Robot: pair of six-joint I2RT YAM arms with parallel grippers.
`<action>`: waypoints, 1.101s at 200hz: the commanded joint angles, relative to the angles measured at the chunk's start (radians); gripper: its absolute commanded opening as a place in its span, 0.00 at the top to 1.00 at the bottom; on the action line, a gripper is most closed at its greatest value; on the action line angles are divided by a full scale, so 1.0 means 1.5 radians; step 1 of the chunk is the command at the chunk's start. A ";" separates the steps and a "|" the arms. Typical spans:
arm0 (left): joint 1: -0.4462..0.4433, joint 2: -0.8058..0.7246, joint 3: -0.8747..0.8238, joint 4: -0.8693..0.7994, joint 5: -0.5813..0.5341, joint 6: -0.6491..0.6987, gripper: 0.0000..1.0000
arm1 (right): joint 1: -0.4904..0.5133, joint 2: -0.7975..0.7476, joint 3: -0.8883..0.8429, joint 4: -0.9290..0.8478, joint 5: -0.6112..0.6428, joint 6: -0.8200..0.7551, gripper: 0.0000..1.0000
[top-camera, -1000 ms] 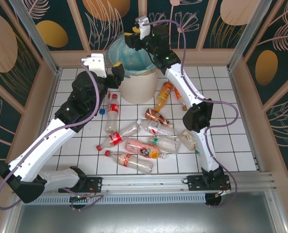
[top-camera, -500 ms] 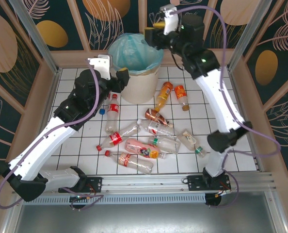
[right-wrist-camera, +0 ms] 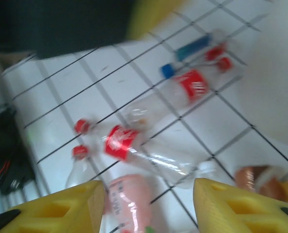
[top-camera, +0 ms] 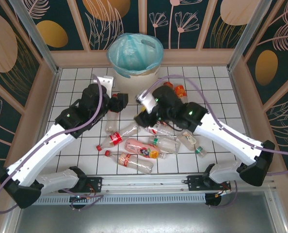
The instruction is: Put the plastic bottles in the bin
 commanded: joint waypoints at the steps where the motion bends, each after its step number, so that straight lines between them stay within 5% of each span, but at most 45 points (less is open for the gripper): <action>1: -0.002 -0.068 -0.052 -0.110 -0.075 -0.125 0.29 | 0.087 0.047 0.014 0.018 0.054 -0.126 0.46; 49: -0.002 -0.234 -0.185 -0.178 -0.164 -0.289 0.30 | 0.148 0.250 0.109 0.031 0.056 -0.286 0.46; 93: -0.001 -0.308 -0.179 -0.294 -0.275 -0.370 0.35 | 0.149 0.386 0.187 0.071 0.003 -0.371 0.47; 220: -0.002 -0.478 -0.221 -0.314 -0.461 -0.390 0.35 | 0.149 0.646 0.384 0.022 -0.047 -0.468 0.42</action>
